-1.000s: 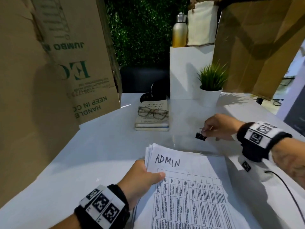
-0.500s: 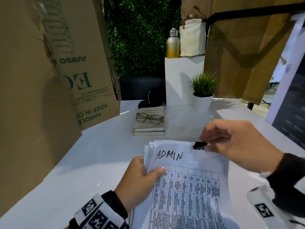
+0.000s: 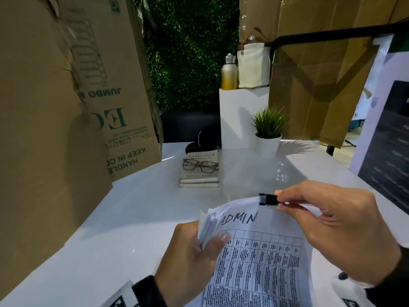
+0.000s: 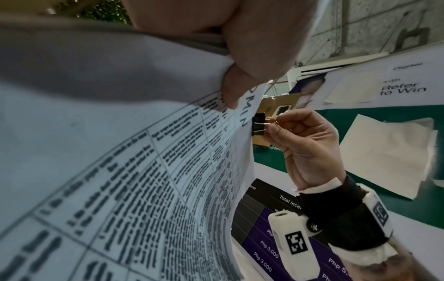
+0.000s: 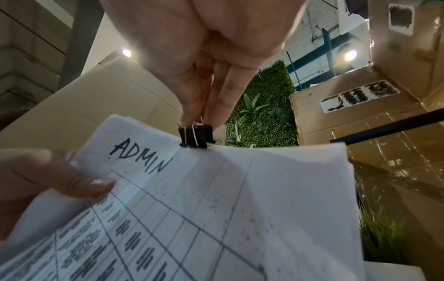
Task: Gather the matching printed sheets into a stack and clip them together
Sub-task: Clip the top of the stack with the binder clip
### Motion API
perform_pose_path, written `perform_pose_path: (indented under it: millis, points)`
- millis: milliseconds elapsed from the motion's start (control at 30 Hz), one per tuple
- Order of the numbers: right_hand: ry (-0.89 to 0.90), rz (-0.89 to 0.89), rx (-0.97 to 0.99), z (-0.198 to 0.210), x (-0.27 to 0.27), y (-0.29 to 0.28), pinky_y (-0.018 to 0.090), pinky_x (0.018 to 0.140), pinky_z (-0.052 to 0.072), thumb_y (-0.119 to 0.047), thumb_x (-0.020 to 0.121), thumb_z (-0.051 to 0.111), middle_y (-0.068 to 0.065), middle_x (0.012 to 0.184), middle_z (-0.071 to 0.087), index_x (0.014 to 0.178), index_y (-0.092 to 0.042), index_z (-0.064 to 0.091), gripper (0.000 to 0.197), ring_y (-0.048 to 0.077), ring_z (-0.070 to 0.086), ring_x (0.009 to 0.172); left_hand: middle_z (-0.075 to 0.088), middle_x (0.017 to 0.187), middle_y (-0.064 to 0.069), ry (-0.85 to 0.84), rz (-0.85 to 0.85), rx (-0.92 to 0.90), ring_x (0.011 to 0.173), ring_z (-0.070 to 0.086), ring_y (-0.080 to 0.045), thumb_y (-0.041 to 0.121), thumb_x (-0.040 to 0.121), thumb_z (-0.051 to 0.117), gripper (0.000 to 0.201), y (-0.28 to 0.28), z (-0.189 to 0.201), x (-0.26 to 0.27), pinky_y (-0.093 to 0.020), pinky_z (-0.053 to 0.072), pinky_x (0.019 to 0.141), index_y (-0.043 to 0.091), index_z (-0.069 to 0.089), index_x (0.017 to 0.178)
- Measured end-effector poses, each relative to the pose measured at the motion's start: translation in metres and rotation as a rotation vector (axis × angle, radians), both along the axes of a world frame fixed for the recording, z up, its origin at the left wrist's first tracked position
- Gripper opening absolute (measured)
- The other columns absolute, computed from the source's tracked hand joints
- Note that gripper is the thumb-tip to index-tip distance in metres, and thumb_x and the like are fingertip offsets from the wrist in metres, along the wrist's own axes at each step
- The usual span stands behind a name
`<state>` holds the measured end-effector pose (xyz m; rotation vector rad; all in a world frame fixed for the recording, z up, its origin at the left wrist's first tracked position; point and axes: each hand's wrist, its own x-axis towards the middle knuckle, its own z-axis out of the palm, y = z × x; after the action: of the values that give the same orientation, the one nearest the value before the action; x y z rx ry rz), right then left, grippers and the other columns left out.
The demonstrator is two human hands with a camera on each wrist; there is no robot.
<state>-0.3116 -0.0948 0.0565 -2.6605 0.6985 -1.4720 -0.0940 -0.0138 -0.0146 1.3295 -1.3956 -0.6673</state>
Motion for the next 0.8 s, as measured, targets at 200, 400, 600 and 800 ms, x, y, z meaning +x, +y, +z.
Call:
perform_pose_path:
  millis: [200, 400, 600, 800]
  points:
    - [0.056, 0.033, -0.019, 0.014, -0.006, 0.004, 0.021, 0.059, 0.053, -0.011, 0.068, 0.080, -0.008, 0.069, 0.074, 0.072, -0.013, 0.074, 0.007, 0.003, 0.068, 0.064, 0.069, 0.070, -0.014, -0.102, 0.025, -0.028, 0.055, 0.051, -0.013, 0.067, 0.076, 0.057, 0.036, 0.005, 0.003, -0.002, -0.030, 0.042, 0.050, 0.043, 0.065, 0.103]
    - [0.189, 0.154, 0.168, 0.038, -0.012, -0.003, 0.018, 0.055, 0.053, -0.005, 0.064, 0.087, -0.017, 0.064, 0.072, 0.069, -0.021, 0.073, 0.022, -0.003, 0.069, 0.063, 0.071, 0.077, -0.020, -0.055, 0.003, 0.005, 0.060, 0.054, -0.017, 0.066, 0.073, 0.062, 0.027, 0.009, 0.007, -0.003, -0.029, 0.043, 0.056, 0.055, 0.070, 0.096]
    - [0.340, 0.251, 0.395, 0.056, -0.011, -0.012, 0.023, 0.064, 0.058, -0.014, 0.069, 0.085, -0.016, 0.068, 0.074, 0.077, -0.020, 0.075, 0.014, 0.000, 0.072, 0.066, 0.074, 0.077, -0.014, 0.017, -0.039, 0.021, 0.060, 0.058, -0.017, 0.038, 0.084, 0.069, 0.021, 0.012, 0.016, -0.010, -0.029, 0.047, 0.056, 0.058, 0.073, 0.090]
    - [0.410, 0.083, 0.205, 0.056, -0.007, -0.015, 0.014, 0.084, 0.051, -0.059, 0.072, 0.069, -0.027, 0.100, 0.068, 0.103, -0.037, 0.069, 0.038, -0.010, 0.062, 0.096, 0.081, 0.092, -0.013, 0.205, -0.045, 0.090, 0.086, 0.076, -0.036, 0.021, 0.080, 0.070, 0.019, 0.008, 0.031, -0.009, -0.051, 0.062, 0.079, 0.024, 0.080, 0.096]
